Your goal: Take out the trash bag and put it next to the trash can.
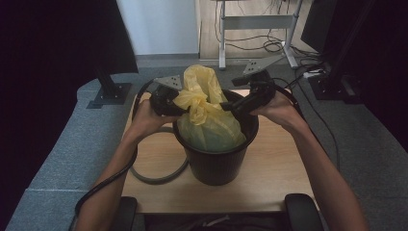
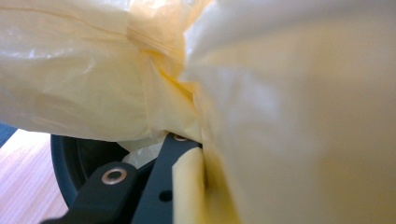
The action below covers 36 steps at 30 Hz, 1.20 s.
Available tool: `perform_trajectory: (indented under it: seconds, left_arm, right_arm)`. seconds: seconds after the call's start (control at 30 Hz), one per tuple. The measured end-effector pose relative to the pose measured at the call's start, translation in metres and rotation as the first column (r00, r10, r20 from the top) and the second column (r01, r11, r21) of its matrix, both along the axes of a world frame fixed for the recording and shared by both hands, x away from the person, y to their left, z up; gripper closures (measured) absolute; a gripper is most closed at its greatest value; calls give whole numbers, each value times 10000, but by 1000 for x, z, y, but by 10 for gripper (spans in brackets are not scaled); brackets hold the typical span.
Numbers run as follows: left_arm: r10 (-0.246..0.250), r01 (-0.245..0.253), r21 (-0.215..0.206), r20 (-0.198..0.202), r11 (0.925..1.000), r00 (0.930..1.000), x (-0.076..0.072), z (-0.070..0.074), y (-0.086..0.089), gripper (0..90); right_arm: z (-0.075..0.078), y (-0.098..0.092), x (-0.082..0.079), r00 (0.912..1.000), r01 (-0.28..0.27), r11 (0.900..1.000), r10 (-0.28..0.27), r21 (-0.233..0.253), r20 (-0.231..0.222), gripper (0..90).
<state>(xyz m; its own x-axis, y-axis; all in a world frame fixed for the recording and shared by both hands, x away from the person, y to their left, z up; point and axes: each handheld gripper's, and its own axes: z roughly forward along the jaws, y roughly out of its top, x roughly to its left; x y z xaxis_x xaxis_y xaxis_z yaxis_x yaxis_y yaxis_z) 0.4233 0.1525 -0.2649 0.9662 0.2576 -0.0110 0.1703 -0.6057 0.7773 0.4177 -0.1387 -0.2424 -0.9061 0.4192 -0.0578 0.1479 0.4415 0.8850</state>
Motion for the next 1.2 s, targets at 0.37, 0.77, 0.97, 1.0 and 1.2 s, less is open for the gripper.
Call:
perform_trajectory:
  seconds: [0.37, 0.77, 0.97, 1.0, 1.2]
  left_arm:
    - [-894, 888, 227, 261, 9958, 9957, -11, 10, -13, 861]
    - [-940, 945, -714, 109, 9930, 9955, -1, 19, -43, 772]
    - [-758, 723, -1459, -186, 9867, 9969, -4, 24, -35, 583]
    - [-657, 633, -1397, -131, 9882, 9978, -5, 24, -34, 544]
    - [128, -117, -1126, 88, 9936, 9999, -8, 28, -17, 359]
  right_arm:
    - [-17, 27, 21, 9637, -2576, 9654, 2536, -410, -836, 0]
    - [-31, 66, 3, 9456, -3228, 9401, 3153, -1092, -805, 197]
    - [-32, 51, 4, 9712, -2380, 9667, 2354, -946, -379, 646]
    - [-33, 47, 4, 9727, -2318, 9692, 2299, -832, -315, 708]
    - [-32, 27, 5, 9877, -1558, 9854, 1545, -680, -244, 804]
